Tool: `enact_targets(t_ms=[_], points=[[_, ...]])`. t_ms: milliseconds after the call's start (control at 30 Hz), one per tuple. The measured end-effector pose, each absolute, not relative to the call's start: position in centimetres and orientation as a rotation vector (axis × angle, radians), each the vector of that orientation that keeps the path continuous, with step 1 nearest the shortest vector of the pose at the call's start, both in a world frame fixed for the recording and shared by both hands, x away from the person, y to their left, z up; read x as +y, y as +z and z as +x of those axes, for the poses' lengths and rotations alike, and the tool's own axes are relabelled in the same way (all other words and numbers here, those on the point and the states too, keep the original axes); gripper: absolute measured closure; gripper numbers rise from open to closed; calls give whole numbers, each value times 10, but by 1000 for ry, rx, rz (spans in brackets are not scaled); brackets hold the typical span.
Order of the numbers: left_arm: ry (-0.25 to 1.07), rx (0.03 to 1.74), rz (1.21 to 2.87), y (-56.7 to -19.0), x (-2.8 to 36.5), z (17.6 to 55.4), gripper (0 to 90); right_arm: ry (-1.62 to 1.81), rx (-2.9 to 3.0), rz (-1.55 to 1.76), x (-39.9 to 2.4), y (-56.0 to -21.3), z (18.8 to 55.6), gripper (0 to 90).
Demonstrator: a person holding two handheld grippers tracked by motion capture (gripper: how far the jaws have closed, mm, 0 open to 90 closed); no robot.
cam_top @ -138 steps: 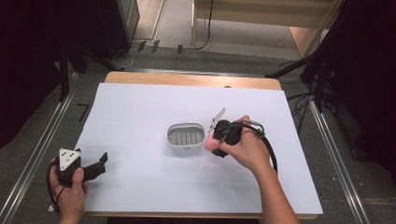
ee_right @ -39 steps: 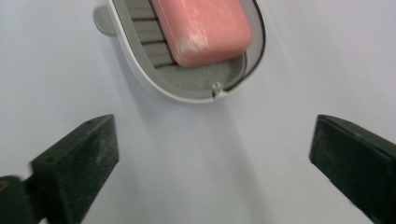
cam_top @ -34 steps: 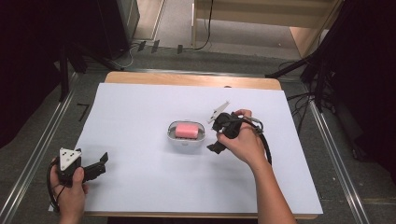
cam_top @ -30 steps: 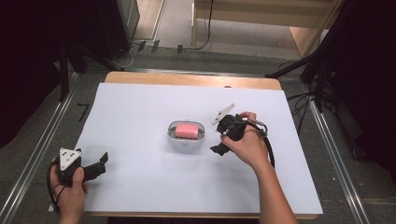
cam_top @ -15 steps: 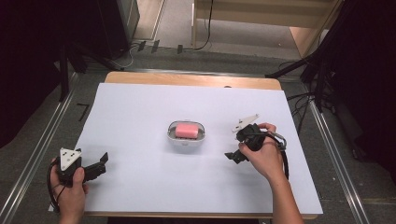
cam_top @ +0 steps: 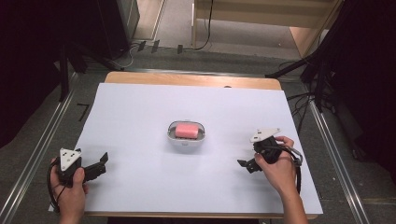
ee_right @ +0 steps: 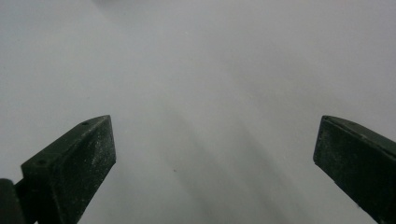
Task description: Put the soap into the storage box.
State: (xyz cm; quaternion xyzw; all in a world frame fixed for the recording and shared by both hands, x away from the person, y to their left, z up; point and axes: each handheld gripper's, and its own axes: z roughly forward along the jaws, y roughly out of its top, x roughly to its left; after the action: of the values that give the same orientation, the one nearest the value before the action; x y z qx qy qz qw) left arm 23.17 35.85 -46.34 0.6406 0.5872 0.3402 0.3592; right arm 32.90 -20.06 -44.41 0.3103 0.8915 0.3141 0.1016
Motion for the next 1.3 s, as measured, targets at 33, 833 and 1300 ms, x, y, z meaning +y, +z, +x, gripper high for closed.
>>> enact_targets(t_ms=[33, 833, 1300], points=[[877, 1516, 1652, -463, 359, 232, 68, 929, 2623, 927, -203, -445, 327, 0], [878, 1514, 1655, -463, 358, 231, 68, 1158, 2405, 1110, -278, -476, 273, 0], [874, 1514, 1655, -463, 358, 232, 68, 1334, 2215, 1215, -324, -483, 248, 0]])
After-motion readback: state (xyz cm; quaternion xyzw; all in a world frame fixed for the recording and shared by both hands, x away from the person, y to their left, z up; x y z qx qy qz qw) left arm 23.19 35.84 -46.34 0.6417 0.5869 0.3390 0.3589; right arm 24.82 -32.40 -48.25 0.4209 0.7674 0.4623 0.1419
